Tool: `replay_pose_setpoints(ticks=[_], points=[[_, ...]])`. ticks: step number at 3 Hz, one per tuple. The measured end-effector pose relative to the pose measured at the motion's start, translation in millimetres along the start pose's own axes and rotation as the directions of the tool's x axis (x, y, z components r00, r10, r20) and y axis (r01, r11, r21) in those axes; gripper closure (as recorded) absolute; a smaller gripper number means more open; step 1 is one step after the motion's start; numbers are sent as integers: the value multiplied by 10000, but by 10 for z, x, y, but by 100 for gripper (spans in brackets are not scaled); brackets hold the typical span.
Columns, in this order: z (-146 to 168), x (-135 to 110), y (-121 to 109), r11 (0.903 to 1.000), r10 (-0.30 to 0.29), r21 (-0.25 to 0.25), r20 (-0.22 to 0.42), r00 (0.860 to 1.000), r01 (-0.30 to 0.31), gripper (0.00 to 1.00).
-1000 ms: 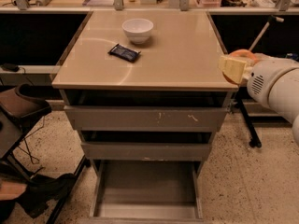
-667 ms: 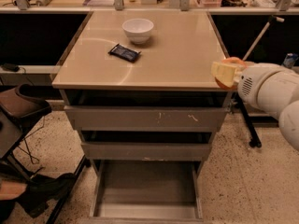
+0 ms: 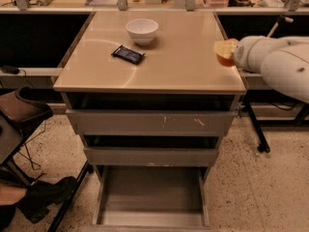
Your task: Pick orange from bottom drawer and place on counter
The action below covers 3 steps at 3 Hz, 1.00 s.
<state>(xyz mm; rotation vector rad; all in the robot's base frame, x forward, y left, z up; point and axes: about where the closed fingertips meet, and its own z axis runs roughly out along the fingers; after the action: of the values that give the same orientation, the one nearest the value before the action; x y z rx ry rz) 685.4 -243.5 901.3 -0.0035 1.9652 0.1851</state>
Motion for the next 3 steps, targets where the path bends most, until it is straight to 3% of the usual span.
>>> replay_pose_setpoints(ticks=[1,2,3], points=[[665,-383,66,9992,353,198,216,9991,-358,100],[1182,-355,283,9972,712,215,-6,9975,-711,100],[1316,-172,526,9965,794,-237,-107,9968,-796,100]])
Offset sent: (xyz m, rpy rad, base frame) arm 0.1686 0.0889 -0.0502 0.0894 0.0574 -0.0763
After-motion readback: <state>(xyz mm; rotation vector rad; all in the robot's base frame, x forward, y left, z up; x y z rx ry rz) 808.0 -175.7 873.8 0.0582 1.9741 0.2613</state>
